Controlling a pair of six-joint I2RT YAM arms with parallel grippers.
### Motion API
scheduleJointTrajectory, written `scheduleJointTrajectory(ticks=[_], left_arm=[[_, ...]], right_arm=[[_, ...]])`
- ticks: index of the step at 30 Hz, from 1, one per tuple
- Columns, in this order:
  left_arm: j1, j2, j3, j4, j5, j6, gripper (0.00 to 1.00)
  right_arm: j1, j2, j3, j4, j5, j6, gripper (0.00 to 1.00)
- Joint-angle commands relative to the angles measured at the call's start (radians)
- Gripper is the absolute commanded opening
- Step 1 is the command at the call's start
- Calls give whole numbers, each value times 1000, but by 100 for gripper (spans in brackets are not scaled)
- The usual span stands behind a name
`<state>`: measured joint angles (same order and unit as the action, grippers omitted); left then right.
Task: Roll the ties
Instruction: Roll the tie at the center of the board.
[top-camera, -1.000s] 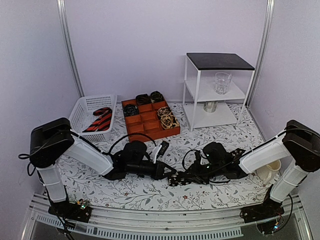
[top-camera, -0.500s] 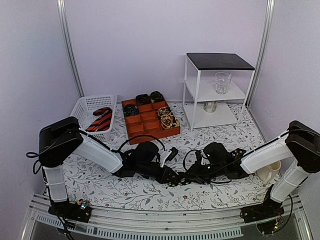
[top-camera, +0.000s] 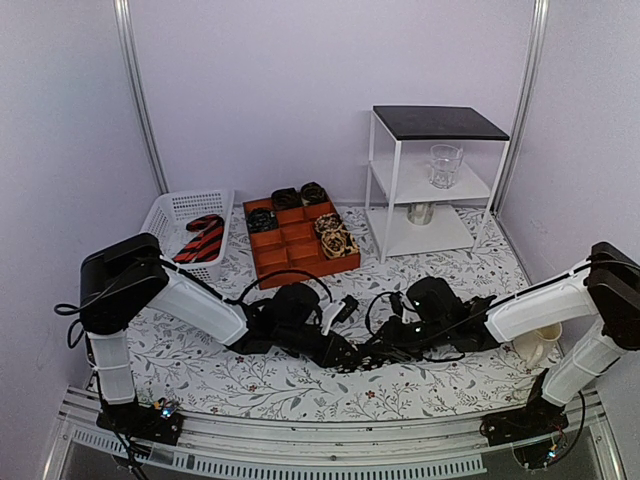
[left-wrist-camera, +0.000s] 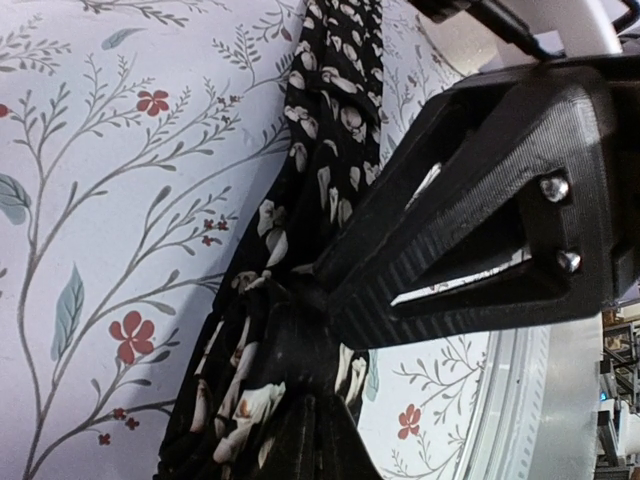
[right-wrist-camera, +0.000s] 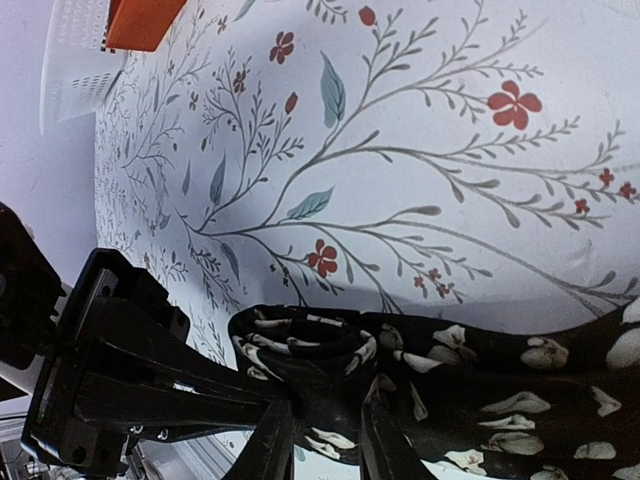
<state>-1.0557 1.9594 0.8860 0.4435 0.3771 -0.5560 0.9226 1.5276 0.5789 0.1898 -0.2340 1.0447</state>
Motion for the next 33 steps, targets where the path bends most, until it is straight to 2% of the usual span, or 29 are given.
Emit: scheduleJointTrajectory(ticks=[1, 7, 9, 16, 21, 24, 30, 33], left_arm=[[-10, 35, 8, -97, -40, 16, 5], [-9, 21, 9, -108, -64, 5, 5], [-8, 17, 30, -170, -85, -7, 6], [56, -232, -66, -215, -195, -105, 11], [89, -344, -157, -269, -226, -113, 15], [89, -344, -194, -267, -193, -158, 14], [57, -265, -220, -232, -143, -242, 1], [44, -220, -200, -217, -111, -256, 0]], right_arm=[[5, 42, 29, -32, 1, -44, 23], [3, 96, 56, -58, -13, -57, 18], [4, 112, 60, -53, -17, -58, 16], [24, 132, 72, -44, -16, -47, 13], [46, 135, 82, -40, 6, -34, 13], [55, 135, 81, -30, 17, -23, 13], [59, 130, 66, -14, 29, -5, 13], [58, 124, 60, -12, 35, -9, 13]])
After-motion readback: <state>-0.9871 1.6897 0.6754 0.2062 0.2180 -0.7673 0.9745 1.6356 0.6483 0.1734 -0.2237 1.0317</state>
